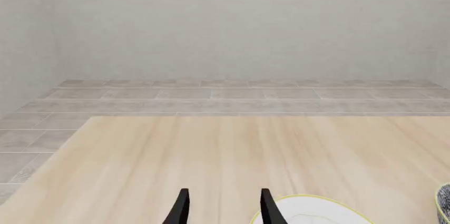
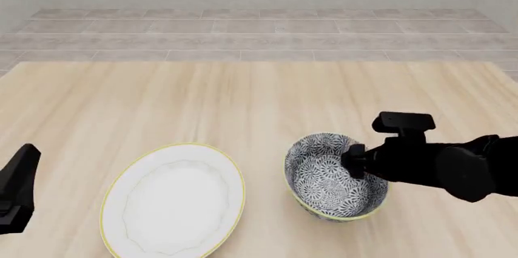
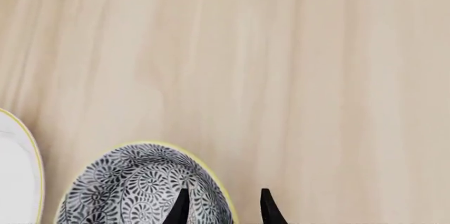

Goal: Put the bowl on the plate.

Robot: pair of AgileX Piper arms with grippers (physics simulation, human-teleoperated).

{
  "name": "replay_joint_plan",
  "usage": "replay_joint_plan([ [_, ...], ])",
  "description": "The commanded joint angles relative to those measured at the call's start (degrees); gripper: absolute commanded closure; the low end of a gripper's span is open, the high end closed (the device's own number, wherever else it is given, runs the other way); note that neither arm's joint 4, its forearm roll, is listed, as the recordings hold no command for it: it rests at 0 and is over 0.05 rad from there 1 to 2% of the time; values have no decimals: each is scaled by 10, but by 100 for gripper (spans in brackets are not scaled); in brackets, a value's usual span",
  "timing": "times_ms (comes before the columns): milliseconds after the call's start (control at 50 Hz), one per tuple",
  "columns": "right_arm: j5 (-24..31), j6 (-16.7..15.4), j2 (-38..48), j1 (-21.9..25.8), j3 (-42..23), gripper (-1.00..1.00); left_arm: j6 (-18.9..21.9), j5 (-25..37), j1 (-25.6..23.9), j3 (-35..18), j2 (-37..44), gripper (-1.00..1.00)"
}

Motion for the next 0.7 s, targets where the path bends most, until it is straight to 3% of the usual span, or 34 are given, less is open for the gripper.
replay_joint_plan([
  [20, -14, 10, 11, 5, 11, -100, 0, 0, 0, 0, 0, -100],
  [360, -36, 17, 33, 13, 17, -100, 0, 0, 0, 0, 0, -100],
  [500, -37, 6, 33, 4, 16, -100, 0, 0, 0, 0, 0, -100],
  [520, -35, 2, 32, 2, 16, 100, 0, 0, 0, 0, 0, -100],
  [700, -37, -5, 30, 7, 17, 100, 0, 0, 0, 0, 0, -100],
])
